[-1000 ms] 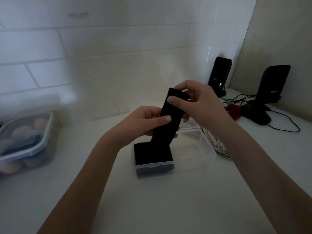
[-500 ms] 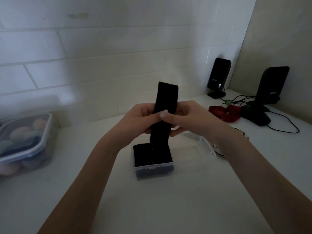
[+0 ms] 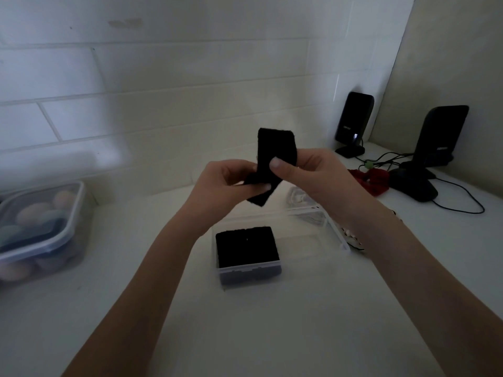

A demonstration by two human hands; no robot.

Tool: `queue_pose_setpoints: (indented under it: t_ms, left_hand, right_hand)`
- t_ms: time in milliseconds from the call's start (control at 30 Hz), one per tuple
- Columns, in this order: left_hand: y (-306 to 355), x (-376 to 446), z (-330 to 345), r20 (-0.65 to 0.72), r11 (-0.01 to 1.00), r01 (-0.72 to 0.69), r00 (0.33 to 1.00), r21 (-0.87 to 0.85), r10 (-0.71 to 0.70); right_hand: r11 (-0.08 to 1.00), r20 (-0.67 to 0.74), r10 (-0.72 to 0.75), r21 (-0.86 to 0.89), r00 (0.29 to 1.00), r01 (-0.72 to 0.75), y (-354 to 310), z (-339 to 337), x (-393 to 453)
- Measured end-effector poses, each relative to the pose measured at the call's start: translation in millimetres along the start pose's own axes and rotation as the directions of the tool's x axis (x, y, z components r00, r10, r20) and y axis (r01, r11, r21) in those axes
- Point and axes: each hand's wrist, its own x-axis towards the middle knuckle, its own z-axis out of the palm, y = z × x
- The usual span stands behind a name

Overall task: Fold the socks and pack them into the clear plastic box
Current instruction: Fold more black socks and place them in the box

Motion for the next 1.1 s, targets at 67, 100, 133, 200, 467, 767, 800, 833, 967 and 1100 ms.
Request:
queue_pose_setpoints:
  t_ms: [67, 100, 133, 200, 467, 767, 800, 833, 967, 1100]
  left_hand:
    - [-1, 1, 0, -0.078, 0.996, -0.076, 0.994, 0.046, 0.079]
    - [-2, 2, 0, -0.119, 0.993, -0.097, 0.987, 0.074, 0.105]
    - [-3, 2, 0, -0.158, 0.992, -0.097, 0.982, 0.081, 0.109]
    - [-3, 3, 1, -0.205, 1.0, -0.014, 0.979, -0.024, 0.009]
    - [17, -2, 5, 0.263, 0.643, 0.398, 0.917, -0.654, -0.299]
    - [13, -4, 15, 0.238, 0.565, 0.396, 0.912, -0.724, -0.335]
    - [12, -4, 14, 0.236, 0.568, 0.403, 0.908, -0.718, -0.346]
    - [11, -4, 14, 0.233, 0.572, 0.405, 0.907, -0.714, -0.351]
    - [9, -1, 14, 0.187, 0.608, 0.339, 0.935, -0.718, -0.3]
    - [6, -3, 17, 0.204, 0.703, 0.307, 0.952, -0.641, -0.23]
  right_hand:
    - [1.0, 0.059, -0.023, -0.005, 0.998, 0.024, -1, -2, -1]
    - [0.999, 0.081, -0.034, 0.022, 0.996, 0.033, -2, -3, -2]
    - [0.998, 0.098, -0.05, 0.049, 0.994, 0.046, -4, -4, -3]
    - [0.995, 0.106, -0.079, 0.068, 0.991, 0.072, -6, -5, -3]
    - [0.939, 0.11, -0.199, -0.262, 0.974, 0.221, -3, -2, -3]
    - [0.736, 0.331, -0.312, -0.508, 0.891, 0.447, 2, 8, -2]
    - [0.72, 0.341, -0.31, -0.525, 0.888, 0.453, 2, 8, -2]
    - [0.705, 0.346, -0.305, -0.544, 0.887, 0.455, 2, 9, -2]
    - [0.667, 0.336, -0.332, -0.577, 0.881, 0.471, 1, 9, -2]
    - [0.888, 0.163, -0.229, -0.37, 0.96, 0.275, 0, 8, -2]
